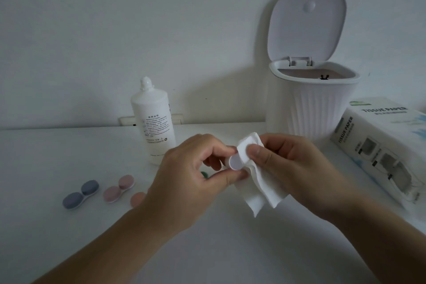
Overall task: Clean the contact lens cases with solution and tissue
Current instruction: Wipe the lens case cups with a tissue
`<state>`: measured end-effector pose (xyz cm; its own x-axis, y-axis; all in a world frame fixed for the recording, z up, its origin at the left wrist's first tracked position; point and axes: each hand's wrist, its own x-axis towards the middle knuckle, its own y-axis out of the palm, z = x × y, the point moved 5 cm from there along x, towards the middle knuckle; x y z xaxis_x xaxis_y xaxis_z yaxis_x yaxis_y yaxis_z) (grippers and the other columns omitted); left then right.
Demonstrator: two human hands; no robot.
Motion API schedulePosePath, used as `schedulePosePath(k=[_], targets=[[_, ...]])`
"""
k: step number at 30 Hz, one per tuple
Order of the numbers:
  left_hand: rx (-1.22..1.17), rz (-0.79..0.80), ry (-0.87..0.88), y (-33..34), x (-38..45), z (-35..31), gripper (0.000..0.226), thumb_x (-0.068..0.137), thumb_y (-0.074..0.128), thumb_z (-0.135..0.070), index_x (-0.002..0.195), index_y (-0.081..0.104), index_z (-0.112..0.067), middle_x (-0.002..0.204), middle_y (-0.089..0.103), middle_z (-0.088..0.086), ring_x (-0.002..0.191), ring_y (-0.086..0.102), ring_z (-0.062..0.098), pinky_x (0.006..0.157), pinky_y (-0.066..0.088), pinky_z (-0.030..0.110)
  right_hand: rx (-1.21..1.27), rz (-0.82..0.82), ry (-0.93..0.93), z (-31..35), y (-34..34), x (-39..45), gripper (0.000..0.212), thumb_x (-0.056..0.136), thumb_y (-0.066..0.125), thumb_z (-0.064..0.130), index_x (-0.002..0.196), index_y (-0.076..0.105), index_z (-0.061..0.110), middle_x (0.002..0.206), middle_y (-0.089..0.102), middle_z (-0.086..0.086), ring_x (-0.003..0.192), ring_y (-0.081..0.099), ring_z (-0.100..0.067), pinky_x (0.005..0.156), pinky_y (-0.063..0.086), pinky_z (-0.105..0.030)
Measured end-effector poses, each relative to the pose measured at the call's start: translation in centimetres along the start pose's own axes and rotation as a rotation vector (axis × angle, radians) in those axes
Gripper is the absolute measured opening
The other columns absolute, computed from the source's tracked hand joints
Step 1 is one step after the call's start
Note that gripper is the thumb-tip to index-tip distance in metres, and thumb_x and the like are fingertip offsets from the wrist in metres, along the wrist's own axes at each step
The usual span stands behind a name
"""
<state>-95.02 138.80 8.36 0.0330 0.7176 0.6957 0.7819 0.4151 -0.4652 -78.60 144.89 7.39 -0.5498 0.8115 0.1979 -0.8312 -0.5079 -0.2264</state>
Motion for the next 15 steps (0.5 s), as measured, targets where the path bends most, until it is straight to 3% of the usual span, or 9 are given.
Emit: schedulePosePath(k=[7, 12, 15], targets=[[0.055, 0.132, 0.027, -0.38, 0.58, 0.48, 0.024, 0.090, 0.068, -0.016, 0.112, 0.073, -0.024, 0.098, 0.068, -0.018, 0.087, 0.065, 0.008, 0.080, 0.045, 0.009, -0.116, 0.141, 0.081, -1.02, 0.99, -0.15, 0.035, 0.087, 0.064, 0.043, 0.088, 0.071, 0.008, 0.068, 0.061, 0.002, 0.061, 0.054, -0.012, 0.055, 0.041, -0.025], [-0.026, 0.077, -0.003, -1.01, 0.88, 0.56, 0.026, 0.075, 0.082, -0.038, 0.099, 0.073, -0.033, 0.088, 0.070, -0.012, 0.083, 0.066, 0.013, 0.076, 0.049, 0.014, -0.007, 0.056, 0.054, -0.61, 0.45, -0.05, 0.035, 0.087, 0.072, 0.040, 0.087, 0.072, 0.005, 0.066, 0.064, -0.002, 0.057, 0.055, -0.011, 0.052, 0.042, -0.020], [-0.036, 0.053, 0.009, -0.97, 0.49, 0.28, 0.032, 0.065, 0.086, -0.047, 0.087, 0.067, -0.036, 0.086, 0.069, -0.012, 0.081, 0.066, 0.011, 0.074, 0.049, 0.014, 0.050, -0.014, 0.041, -0.52, 0.40, -0.10, 0.037, 0.083, 0.066, 0.040, 0.084, 0.073, 0.004, 0.063, 0.063, 0.000, 0.053, 0.053, -0.008, 0.049, 0.041, -0.016]])
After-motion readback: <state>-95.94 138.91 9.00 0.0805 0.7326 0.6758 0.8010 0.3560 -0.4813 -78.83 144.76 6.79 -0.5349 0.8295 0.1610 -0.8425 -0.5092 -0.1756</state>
